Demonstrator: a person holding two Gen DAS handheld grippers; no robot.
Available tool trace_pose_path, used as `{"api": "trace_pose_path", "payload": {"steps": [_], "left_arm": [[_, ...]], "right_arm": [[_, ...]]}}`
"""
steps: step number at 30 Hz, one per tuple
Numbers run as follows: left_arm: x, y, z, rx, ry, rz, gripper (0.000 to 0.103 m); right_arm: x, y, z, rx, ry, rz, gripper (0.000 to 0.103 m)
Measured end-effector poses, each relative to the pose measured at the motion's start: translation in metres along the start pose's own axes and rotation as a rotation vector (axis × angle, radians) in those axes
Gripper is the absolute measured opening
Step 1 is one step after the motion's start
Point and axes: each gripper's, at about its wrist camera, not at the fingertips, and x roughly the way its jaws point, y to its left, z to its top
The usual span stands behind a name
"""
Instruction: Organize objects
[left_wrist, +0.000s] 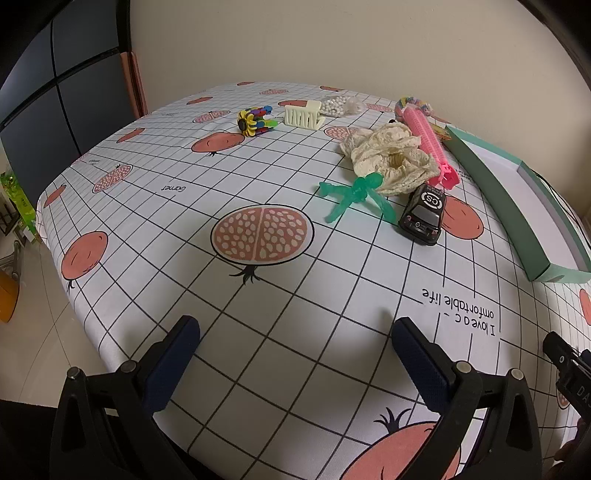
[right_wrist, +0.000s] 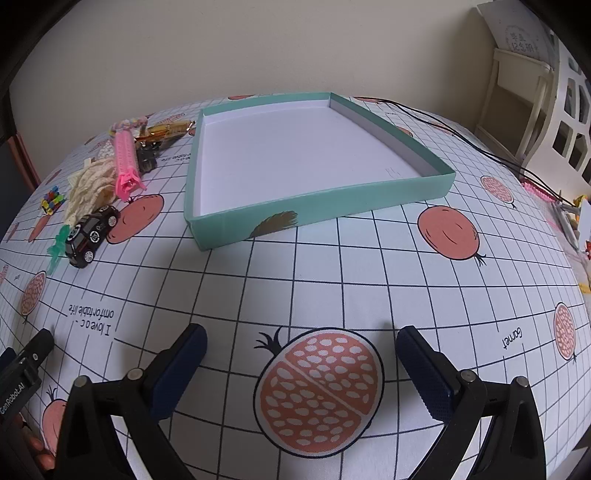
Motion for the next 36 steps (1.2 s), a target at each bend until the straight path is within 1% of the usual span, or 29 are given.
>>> {"api": "trace_pose_path", "payload": {"steps": [36], "left_arm": [[0.0007,-0.0006,-0.0017,-0.003,0.005,0.005,0.103]], "right_arm": [[0.0005,-0.0020,0.0018,0.000,0.002,0.000,0.103]]}}
